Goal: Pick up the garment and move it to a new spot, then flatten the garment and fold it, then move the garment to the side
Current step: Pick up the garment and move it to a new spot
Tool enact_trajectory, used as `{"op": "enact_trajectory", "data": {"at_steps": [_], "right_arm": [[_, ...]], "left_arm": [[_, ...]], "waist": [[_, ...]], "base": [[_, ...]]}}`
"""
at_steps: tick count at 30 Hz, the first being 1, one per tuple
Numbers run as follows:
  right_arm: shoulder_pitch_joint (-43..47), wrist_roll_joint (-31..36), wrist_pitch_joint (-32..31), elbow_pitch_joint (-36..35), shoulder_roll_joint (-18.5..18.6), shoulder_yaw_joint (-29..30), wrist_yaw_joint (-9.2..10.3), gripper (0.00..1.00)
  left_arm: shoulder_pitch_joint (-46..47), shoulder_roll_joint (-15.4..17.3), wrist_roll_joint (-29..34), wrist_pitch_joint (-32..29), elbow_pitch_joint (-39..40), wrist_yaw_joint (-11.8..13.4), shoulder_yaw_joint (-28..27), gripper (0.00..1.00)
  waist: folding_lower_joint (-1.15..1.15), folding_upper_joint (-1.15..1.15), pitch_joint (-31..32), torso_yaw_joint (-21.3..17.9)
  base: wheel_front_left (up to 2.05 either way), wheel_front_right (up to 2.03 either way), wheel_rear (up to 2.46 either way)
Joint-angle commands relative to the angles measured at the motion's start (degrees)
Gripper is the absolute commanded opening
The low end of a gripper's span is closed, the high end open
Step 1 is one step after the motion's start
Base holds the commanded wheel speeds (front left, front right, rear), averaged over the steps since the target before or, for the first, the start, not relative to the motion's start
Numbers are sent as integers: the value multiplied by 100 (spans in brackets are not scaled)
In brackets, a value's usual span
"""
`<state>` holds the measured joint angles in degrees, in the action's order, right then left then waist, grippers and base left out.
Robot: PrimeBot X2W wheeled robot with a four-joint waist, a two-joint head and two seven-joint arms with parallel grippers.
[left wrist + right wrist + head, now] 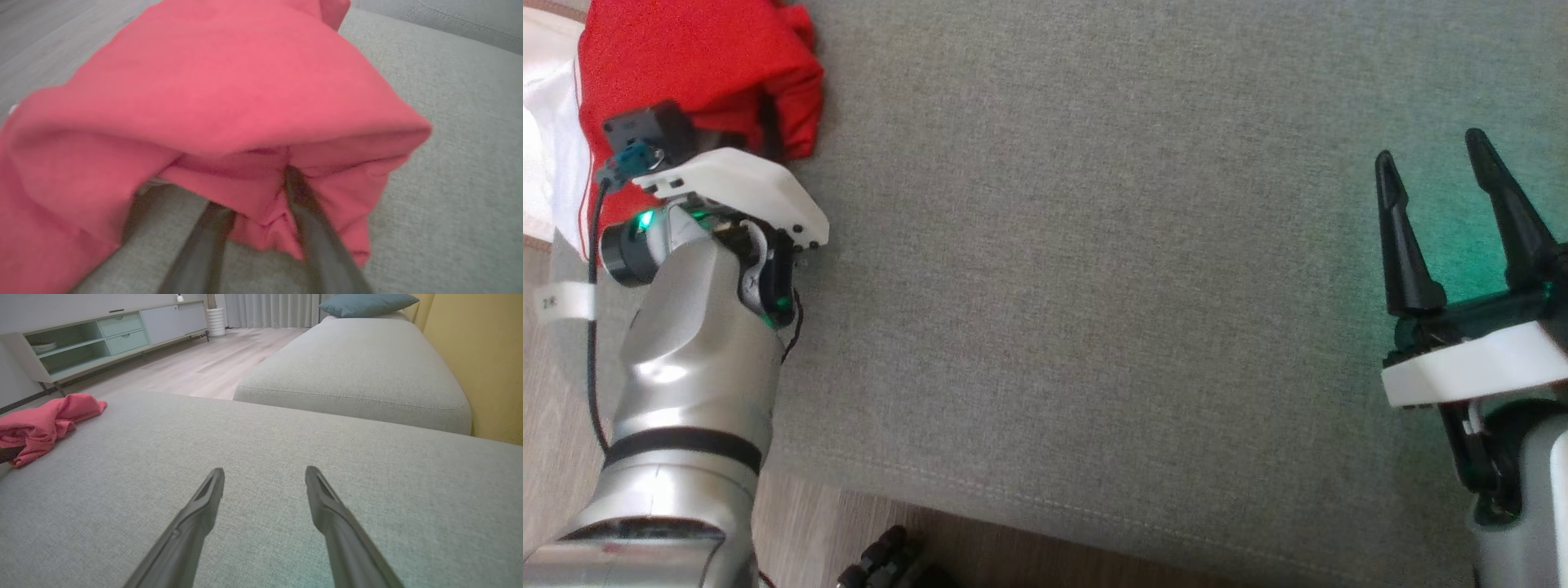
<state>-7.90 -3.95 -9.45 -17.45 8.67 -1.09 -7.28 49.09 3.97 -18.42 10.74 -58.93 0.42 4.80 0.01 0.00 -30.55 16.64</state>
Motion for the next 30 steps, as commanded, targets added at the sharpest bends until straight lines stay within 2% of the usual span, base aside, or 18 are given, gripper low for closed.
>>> {"op": "enact_trajectory", "data": {"at_steps": [1, 6, 8, 10, 17, 24, 30], "right_arm": [[-76, 5, 72, -163, -67, -123, -21, 100], [-75, -10, 238, -35, -158, -140, -21, 100], [-52, -8, 347, 49, -213, -158, -21, 100], [-42, -15, 385, 82, -233, -160, -21, 100], [75, -107, 614, 344, -407, -199, -21, 100], [241, -225, 794, 572, -525, -257, -21, 100], [256, -318, 887, 705, -565, -299, -21, 100]], "left_arm": [[-15, 312, -6, 82, -25, 12, -122, 0], [-49, 437, 153, 391, 203, 192, -99, 0], [-275, 463, 309, 420, 798, 314, -80, 0], [-399, 458, 349, 422, 1071, 329, -87, 0], [-1641, 445, 664, 424, 2984, 485, 7, 0], [-2902, 407, 859, 92, 4513, 514, 426, 0], [-3298, 257, 890, -352, 5122, 344, 947, 0]], "waist": [[-1, 0, 57, -18], [-1, 0, 350, -72], [-1, 0, 616, -100], [-1, 0, 718, -110], [-1, 0, 1366, -357], [-1, 0, 1744, -852], [-1, 0, 1767, -1538]], "base": [[0, 0, 0], [0, 0, 0], [0, 0, 0], [0, 0, 0], [0, 0, 0], [0, 0, 0], [0, 0, 0]]}}
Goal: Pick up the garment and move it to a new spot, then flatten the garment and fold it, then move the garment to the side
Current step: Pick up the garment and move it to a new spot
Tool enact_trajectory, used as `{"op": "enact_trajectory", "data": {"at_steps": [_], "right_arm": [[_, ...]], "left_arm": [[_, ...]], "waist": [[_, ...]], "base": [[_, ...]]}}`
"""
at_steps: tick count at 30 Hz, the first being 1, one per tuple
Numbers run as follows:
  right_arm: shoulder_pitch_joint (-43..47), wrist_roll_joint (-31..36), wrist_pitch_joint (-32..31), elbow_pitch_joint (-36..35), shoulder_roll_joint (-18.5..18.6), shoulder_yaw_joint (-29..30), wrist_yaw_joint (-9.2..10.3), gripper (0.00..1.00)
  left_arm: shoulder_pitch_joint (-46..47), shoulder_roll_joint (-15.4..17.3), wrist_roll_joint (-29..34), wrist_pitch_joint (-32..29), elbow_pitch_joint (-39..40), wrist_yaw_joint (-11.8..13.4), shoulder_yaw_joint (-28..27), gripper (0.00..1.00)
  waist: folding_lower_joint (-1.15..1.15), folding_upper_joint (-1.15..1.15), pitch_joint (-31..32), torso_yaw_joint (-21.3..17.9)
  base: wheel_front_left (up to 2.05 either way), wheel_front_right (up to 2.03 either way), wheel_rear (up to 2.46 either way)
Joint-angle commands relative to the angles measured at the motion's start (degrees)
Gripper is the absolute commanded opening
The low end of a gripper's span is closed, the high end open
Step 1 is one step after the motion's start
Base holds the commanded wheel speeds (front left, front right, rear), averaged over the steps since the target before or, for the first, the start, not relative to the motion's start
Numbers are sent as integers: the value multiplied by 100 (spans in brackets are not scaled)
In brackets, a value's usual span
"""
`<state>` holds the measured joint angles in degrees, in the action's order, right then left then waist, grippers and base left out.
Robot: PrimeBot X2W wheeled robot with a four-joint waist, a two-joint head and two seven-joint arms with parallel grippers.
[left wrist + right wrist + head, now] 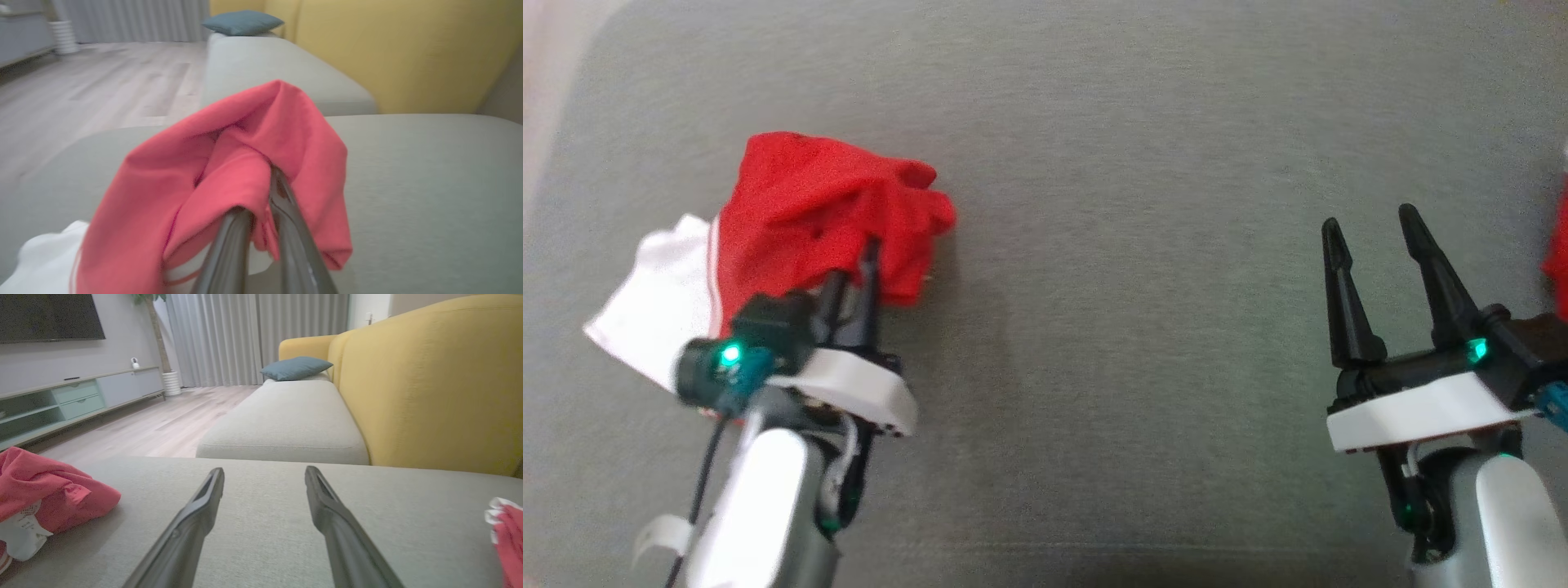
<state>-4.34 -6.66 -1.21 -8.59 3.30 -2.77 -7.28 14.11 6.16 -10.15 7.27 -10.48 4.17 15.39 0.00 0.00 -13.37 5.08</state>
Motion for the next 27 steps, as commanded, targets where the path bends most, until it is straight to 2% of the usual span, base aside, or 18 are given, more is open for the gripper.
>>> {"op": "enact_trajectory", "data": {"at_steps": [1, 10, 14, 18, 19, 20, 21, 27], "right_arm": [[-100, -63, 81, -164, -31, -135, -21, 100], [-202, -433, 381, 50, -41, -170, -21, 100], [-228, -632, 570, 208, -41, -159, -21, 100], [-284, -759, 724, 377, -42, -194, -21, 100], [-295, -775, 757, 411, -42, -197, -21, 100], [-304, -786, 785, 442, -42, -194, -21, 100], [-310, -793, 808, 467, -42, -178, -21, 100], [-356, -731, 823, 547, -42, -156, -21, 100]], "left_arm": [[213, 1, 70, -41, 319, -79, 1, 0], [804, -213, 243, -300, 391, -472, 966, 0], [1032, -242, 258, -407, 191, -581, 1186, 0], [1120, -230, 283, -482, -120, -629, 1289, 0], [1125, -226, 286, -473, -179, -632, 1303, 25], [1123, -213, 303, -468, -225, -629, 1323, 90], [1123, -202, 318, -454, -255, -639, 1352, 100], [1099, -156, 381, -290, -311, -698, 1510, 100]], "waist": [[0, 0, 32, -515], [0, 0, -416, -1837], [0, 0, -632, -2227], [0, 0, -773, -2418], [0, 0, -786, -2428], [0, 0, -797, -2425], [0, 0, -802, -2400], [0, 0, -695, -2078]], "base": [[0, 0, 0], [0, 0, 0], [0, 0, 0], [0, 0, 0], [0, 0, 0], [0, 0, 0], [0, 0, 0], [0, 0, 0]]}}
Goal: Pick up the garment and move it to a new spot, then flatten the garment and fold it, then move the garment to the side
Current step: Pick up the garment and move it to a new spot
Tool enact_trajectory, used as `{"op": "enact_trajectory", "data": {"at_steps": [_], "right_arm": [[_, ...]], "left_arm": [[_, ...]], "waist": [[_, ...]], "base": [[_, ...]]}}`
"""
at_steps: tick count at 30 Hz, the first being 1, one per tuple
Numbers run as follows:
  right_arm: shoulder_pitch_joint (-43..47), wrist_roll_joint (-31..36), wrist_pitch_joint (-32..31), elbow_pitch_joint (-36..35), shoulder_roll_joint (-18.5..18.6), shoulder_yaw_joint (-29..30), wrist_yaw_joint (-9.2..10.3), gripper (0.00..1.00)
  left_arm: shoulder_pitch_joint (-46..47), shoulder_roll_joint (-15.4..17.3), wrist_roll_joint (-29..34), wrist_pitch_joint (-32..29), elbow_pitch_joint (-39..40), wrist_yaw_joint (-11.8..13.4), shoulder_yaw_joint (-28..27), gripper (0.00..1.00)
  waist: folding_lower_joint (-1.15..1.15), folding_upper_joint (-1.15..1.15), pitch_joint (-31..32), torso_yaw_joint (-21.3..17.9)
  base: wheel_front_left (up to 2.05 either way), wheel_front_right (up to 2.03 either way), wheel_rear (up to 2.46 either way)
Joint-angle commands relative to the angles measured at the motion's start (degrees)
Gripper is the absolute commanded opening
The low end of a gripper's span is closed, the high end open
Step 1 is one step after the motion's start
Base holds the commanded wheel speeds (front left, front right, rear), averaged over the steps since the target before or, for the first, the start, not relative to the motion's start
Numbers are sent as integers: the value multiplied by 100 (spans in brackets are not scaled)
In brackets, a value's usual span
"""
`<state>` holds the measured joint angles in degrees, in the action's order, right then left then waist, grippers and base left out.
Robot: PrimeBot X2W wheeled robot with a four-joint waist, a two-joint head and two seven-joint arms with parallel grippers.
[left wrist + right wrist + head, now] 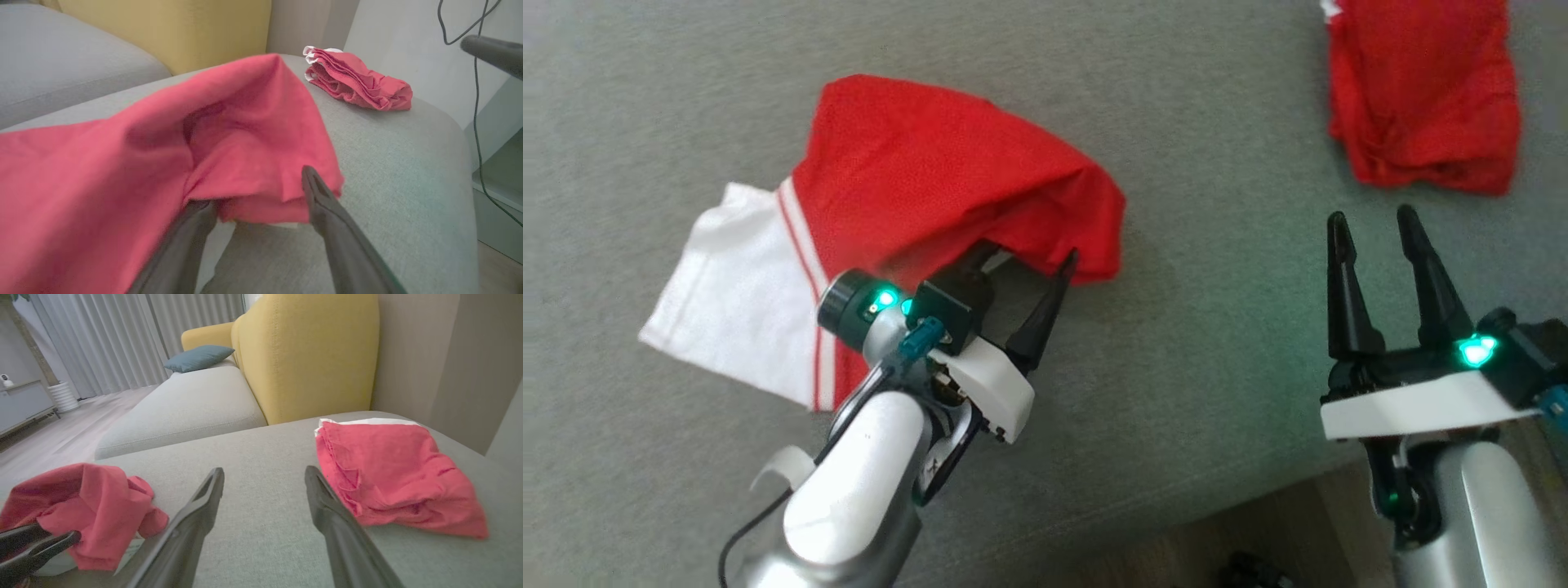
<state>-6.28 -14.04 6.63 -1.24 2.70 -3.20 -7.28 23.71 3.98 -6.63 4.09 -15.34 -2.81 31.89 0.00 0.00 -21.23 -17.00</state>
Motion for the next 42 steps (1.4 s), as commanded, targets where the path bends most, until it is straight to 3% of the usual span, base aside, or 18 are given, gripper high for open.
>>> {"op": "enact_trajectory", "data": {"at_steps": [1, 10, 19, 25, 42], "right_arm": [[-168, 31, 26, -185, 19, -112, -21, 100], [-108, 280, -237, -314, 18, -20, -21, 100], [9, 458, -513, -547, 18, 88, -21, 100], [146, 505, -656, -642, 18, 127, -21, 100], [679, 484, -873, -718, 18, 129, -21, 100]], "left_arm": [[118, 68, 34, 72, 180, 8, -126, 100], [-274, 106, -175, 355, 414, 229, -254, 100], [-724, 324, -454, 838, 870, 954, -1123, 100], [-994, 571, -555, 1014, 1058, 1232, -1654, 100], [-1758, 763, -565, 1077, 1426, 1265, -1698, 100]], "waist": [[0, 0, 137, 215], [0, 0, 560, 1117], [0, 0, 839, 1720], [0, 0, 969, 1856], [0, 0, 1446, 1729]], "base": [[0, 0, 0], [0, 0, 0], [0, 0, 0], [0, 0, 0], [0, 0, 0]]}}
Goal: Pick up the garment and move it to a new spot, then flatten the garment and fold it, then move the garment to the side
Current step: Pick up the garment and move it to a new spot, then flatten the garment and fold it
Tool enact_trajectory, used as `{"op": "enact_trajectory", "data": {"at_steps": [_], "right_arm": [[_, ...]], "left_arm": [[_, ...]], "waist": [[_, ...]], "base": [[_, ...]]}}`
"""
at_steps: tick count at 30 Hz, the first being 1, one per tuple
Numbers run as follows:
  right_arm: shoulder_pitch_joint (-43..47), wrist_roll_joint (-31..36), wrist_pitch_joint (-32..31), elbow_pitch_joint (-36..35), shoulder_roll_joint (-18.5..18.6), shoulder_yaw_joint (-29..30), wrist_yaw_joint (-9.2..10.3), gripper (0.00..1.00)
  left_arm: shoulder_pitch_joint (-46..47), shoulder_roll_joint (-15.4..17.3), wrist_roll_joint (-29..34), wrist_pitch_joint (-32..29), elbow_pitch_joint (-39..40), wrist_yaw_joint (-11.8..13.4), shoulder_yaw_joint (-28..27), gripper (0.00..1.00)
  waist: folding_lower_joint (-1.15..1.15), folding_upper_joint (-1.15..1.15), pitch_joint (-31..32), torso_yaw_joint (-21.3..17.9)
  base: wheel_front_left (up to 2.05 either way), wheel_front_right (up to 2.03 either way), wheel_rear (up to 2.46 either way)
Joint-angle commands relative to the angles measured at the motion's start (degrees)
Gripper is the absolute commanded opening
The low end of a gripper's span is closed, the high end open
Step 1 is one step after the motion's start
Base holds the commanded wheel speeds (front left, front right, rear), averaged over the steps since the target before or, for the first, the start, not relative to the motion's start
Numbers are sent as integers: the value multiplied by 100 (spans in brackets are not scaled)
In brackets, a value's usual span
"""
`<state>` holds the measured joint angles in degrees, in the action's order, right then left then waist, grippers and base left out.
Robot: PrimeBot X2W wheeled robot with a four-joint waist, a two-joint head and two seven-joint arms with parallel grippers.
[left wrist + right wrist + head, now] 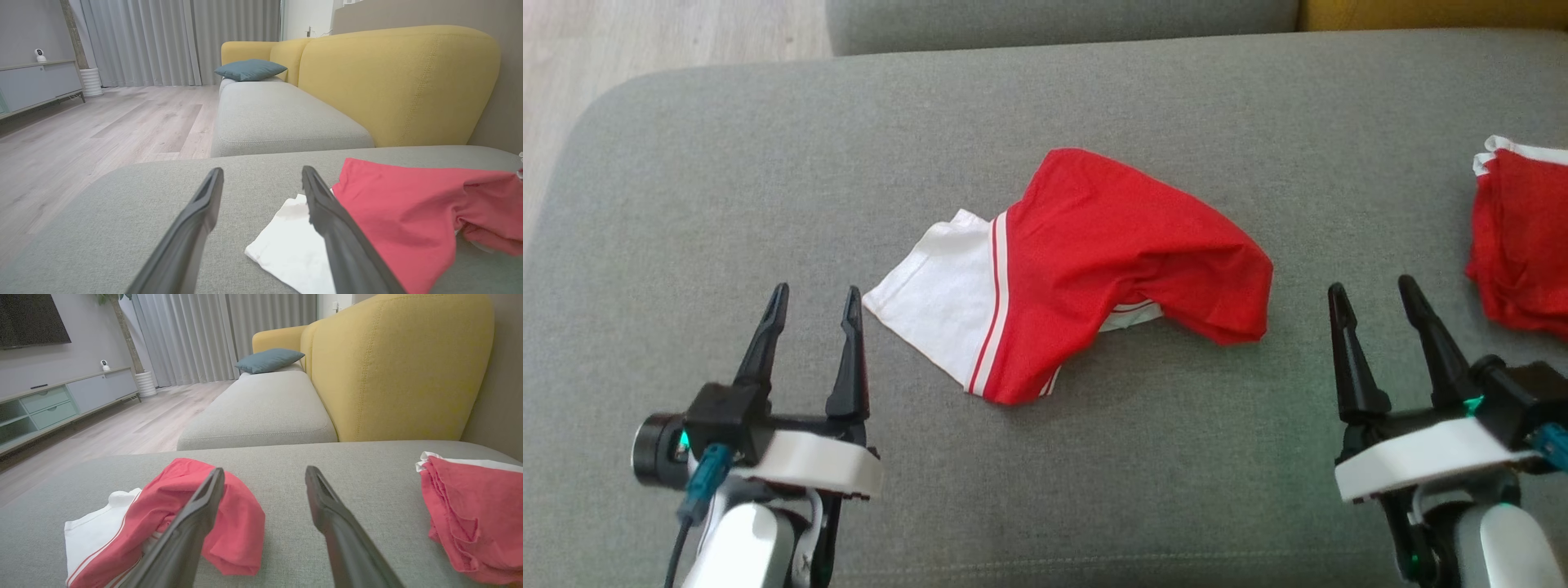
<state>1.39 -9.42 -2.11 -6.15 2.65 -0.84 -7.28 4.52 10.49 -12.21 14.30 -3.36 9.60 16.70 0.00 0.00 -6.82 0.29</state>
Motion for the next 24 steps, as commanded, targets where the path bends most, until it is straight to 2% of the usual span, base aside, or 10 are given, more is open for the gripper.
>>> {"op": "enact_trajectory", "data": {"at_steps": [1, 24], "right_arm": [[-72, 17, -6, -229, 23, -110, -21, 100], [-84, -15, -73, -243, 22, -148, -21, 100]], "left_arm": [[138, 116, -12, 53, 234, 27, -174, 100], [161, 166, -49, 15, 320, 102, -87, 100]], "waist": [[0, 0, 17, -3], [0, 0, -25, 26]], "base": [[0, 0, 0], [0, 0, 0]]}}
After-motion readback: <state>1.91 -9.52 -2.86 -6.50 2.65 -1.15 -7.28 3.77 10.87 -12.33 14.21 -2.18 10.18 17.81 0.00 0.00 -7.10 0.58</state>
